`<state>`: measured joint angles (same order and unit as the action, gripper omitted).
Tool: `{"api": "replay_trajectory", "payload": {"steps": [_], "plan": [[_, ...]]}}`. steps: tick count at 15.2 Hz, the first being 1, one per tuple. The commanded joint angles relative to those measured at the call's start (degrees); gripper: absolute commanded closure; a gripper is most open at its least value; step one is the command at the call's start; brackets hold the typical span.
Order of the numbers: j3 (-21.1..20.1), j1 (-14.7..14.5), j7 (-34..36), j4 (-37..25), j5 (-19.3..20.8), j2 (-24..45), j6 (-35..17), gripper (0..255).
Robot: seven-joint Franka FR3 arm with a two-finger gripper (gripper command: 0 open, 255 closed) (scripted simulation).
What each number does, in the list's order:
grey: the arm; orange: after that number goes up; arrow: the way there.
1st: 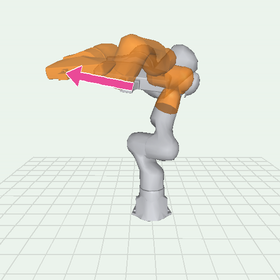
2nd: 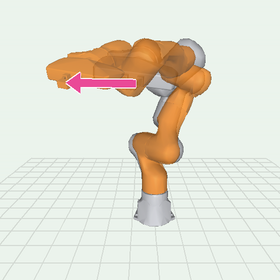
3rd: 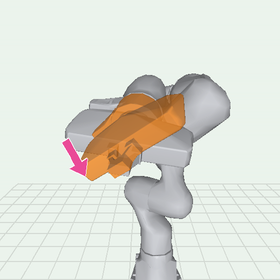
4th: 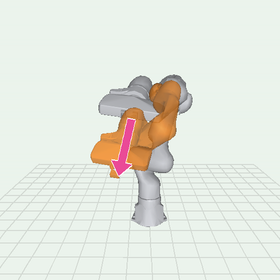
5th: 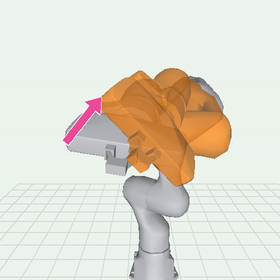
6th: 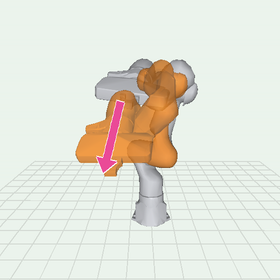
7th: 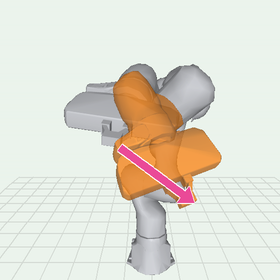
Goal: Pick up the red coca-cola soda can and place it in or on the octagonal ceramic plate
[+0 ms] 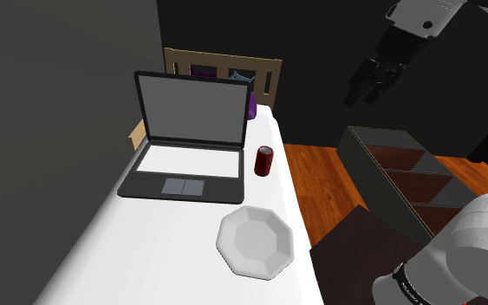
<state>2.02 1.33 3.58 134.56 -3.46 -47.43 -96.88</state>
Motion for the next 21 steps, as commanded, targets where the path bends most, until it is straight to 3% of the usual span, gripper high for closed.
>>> {"api": "replay_trajectory", "payload": {"steps": [1, 11, 21], "plan": [[0.00, 0.00, 0.00, 0.00, 0.00, 0.00, 0.00, 0], [-0.51, -0.59, -1.50, 0.76, 0.70, 18.09, -15.65, 0], [-0.89, -0.96, -2.40, -5.71, 1.63, 39.64, -27.55, 0]]}}
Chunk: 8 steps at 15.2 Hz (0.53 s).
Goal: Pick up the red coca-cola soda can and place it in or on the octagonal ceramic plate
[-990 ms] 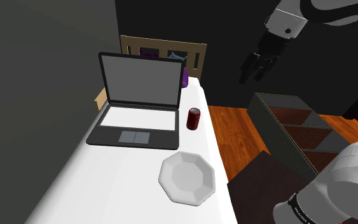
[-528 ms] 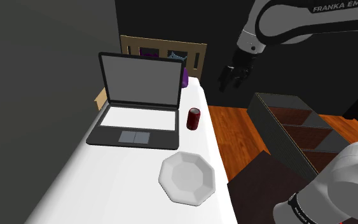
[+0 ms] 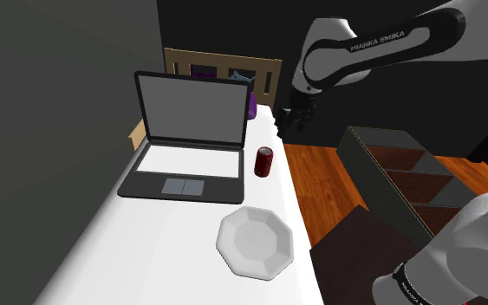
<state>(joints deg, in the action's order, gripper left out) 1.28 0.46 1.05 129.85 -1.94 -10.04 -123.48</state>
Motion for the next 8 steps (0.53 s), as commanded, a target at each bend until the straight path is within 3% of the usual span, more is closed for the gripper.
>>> {"api": "replay_trajectory", "payload": {"steps": [1, 8], "plan": [[-0.18, -0.12, 0.08, -2.03, 0.24, 4.48, -1.84, 0], [-0.30, -0.31, -0.09, -11.09, 1.27, 20.29, -6.37, 0]]}}
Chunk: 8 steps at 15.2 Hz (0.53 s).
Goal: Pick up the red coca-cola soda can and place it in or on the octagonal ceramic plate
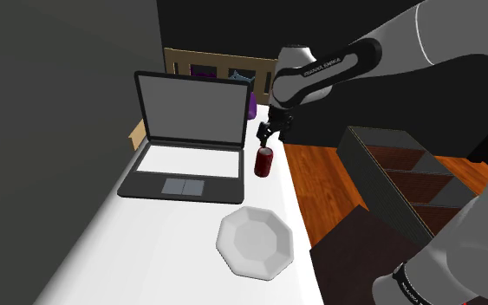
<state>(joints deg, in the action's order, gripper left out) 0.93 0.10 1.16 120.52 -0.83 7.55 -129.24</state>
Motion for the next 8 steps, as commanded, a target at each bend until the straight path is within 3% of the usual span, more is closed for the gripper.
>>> {"api": "replay_trajectory", "payload": {"steps": [1, 3, 8], "plan": [[0.05, 0.03, -0.20, -3.32, 0.32, 4.97, -1.01, 0], [0.06, -0.02, -0.20, -5.91, 0.58, 8.54, -1.49, 0], [0.04, 0.00, -0.24, -4.97, 0.52, 10.88, -4.77, 0]]}}
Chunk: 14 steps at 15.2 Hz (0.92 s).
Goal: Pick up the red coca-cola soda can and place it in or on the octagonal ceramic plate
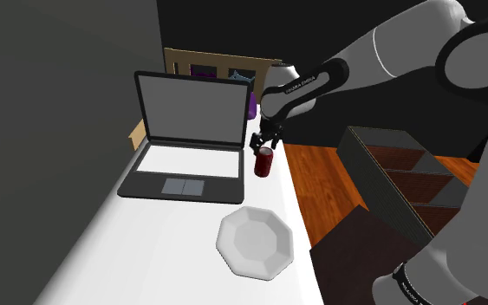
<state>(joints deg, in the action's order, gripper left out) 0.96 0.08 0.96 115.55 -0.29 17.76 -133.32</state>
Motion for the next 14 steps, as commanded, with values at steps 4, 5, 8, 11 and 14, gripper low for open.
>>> {"api": "replay_trajectory", "payload": {"steps": [4, 5, 8, 11, 14], "plan": [[-0.01, 0.04, -0.06, 0.36, -0.05, 1.95, -2.33, 0], [-0.01, 0.04, -0.06, 0.36, -0.05, 1.96, -2.33, 0], [-0.01, 0.04, -0.06, 0.36, -0.05, 1.96, -2.33, 0], [-0.01, 0.03, -0.06, 0.36, -0.05, 1.95, -2.32, 255], [-0.01, 0.04, -0.07, 0.38, -0.05, 1.93, -2.32, 255]]}}
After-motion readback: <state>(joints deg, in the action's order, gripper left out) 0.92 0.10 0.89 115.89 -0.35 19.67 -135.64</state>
